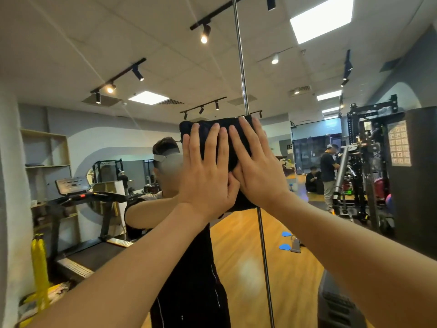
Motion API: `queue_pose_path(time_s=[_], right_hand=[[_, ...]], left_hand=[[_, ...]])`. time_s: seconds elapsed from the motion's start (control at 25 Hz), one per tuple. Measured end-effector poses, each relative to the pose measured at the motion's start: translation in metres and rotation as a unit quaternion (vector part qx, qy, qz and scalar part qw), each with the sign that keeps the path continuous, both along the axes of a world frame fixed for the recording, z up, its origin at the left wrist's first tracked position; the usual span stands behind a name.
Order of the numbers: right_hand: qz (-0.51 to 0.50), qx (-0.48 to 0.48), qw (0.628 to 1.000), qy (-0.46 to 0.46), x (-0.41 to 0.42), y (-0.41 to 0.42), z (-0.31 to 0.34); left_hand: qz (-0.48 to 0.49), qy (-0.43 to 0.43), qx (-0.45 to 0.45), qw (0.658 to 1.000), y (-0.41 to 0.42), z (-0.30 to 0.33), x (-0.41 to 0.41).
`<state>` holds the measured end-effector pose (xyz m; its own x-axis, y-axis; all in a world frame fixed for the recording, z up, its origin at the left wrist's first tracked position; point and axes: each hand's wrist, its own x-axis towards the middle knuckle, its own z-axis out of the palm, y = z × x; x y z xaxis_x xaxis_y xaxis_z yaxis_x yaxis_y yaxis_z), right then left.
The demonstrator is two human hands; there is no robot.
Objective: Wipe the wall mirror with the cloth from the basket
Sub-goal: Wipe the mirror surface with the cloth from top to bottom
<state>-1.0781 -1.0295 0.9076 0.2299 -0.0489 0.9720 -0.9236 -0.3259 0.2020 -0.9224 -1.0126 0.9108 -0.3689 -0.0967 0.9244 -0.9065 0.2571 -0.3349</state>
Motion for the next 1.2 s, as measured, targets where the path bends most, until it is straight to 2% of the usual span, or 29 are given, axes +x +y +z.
queue_pose_path(time_s=[0.12,0.48,0.8,0.96,1.2], right_hand=[[0.019,0.004,1.0,-0.022,0.0,-0.002,-0.016],[0.059,0.028,0.998,-0.002,-0.007,-0.002,-0.077],[0.038,0.036,0.999,-0.003,0.014,0.0,-0.097],[0.026,0.045,0.999,-0.009,0.043,0.006,-0.103],[0.041,0.066,0.997,-0.017,0.15,0.015,-0.119]], left_hand=[[0.01,0.0,0.008,1.0,0.001,-0.013,-0.003],[0.072,-0.008,0.049,0.996,0.007,-0.073,-0.005],[0.09,-0.045,0.062,0.993,0.013,-0.091,0.02],[0.102,-0.048,0.079,0.991,0.018,-0.097,0.047],[0.126,-0.07,0.085,0.986,0.028,-0.106,0.155]])
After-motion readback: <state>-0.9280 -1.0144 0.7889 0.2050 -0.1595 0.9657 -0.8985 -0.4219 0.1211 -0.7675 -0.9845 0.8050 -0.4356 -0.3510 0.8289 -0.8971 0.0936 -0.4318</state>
